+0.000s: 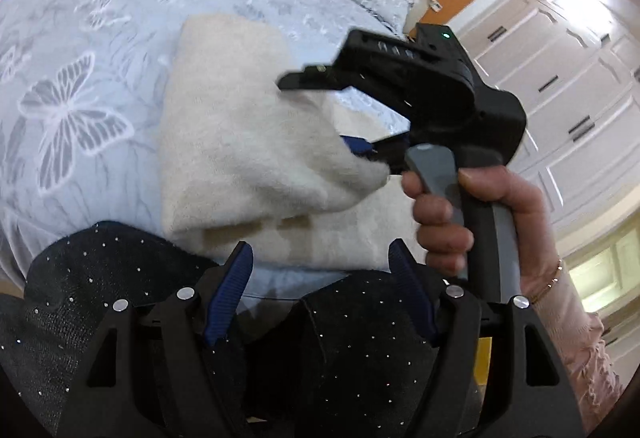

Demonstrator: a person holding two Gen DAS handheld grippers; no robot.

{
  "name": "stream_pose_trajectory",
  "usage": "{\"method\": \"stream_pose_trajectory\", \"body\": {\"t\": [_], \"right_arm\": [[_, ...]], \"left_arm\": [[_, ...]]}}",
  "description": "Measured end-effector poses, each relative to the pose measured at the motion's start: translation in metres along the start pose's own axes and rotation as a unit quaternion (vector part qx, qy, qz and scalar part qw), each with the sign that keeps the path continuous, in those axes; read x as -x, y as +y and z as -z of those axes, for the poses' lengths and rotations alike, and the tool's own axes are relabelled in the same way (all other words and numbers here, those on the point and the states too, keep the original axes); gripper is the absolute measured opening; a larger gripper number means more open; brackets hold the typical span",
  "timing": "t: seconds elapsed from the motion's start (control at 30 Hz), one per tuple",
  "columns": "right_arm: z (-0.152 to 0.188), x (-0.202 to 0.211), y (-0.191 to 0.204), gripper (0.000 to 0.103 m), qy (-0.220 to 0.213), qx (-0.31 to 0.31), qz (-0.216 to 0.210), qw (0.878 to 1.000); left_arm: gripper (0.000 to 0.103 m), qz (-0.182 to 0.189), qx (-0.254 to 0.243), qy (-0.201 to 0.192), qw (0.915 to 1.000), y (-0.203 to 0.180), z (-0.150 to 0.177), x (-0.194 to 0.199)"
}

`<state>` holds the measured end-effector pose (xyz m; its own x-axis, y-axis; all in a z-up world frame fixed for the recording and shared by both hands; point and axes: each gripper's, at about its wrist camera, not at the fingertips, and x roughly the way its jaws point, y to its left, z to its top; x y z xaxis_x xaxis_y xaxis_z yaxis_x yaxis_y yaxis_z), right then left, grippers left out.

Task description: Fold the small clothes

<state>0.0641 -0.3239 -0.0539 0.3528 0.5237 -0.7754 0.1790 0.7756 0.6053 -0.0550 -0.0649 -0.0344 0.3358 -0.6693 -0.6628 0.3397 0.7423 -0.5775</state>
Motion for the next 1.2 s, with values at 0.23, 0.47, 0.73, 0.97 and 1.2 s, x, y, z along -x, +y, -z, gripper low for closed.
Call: {"method": "stream_pose_trajectory", "body": {"t": [0.23,0.47,0.73,0.97,1.2], "right_arm": [[0.013,0.008,-0.039,0.084,0.005,-0.03,0.038,0.999],[-0.002,-0.035,-0.009,0.04,0.049,-0.007,-0.042,0.998],[0.021,0.098,-0.011,0.005,-0.13,-0.02,-0.112,0.985],[0.083,0.087,-0.145,0.012,-0.077,-0.141,0.064,0.985],[0.057,0.122,-0.079,0.078,-0.161,-0.04,0.022,0.986]], "left_arm": [[0.072,0.012,-0.023,0.0,0.9997,-0.011,0.005,-0.001],[0.073,-0.005,-0.007,-0.01,0.9999,-0.001,0.004,-0.002],[0.073,-0.011,0.004,-0.022,0.9997,0.002,0.001,0.001],[0.073,-0.008,0.002,0.002,1.0,0.0,0.002,-0.012],[0.077,-0.028,0.006,0.007,0.9996,0.002,0.001,-0.017]]}}
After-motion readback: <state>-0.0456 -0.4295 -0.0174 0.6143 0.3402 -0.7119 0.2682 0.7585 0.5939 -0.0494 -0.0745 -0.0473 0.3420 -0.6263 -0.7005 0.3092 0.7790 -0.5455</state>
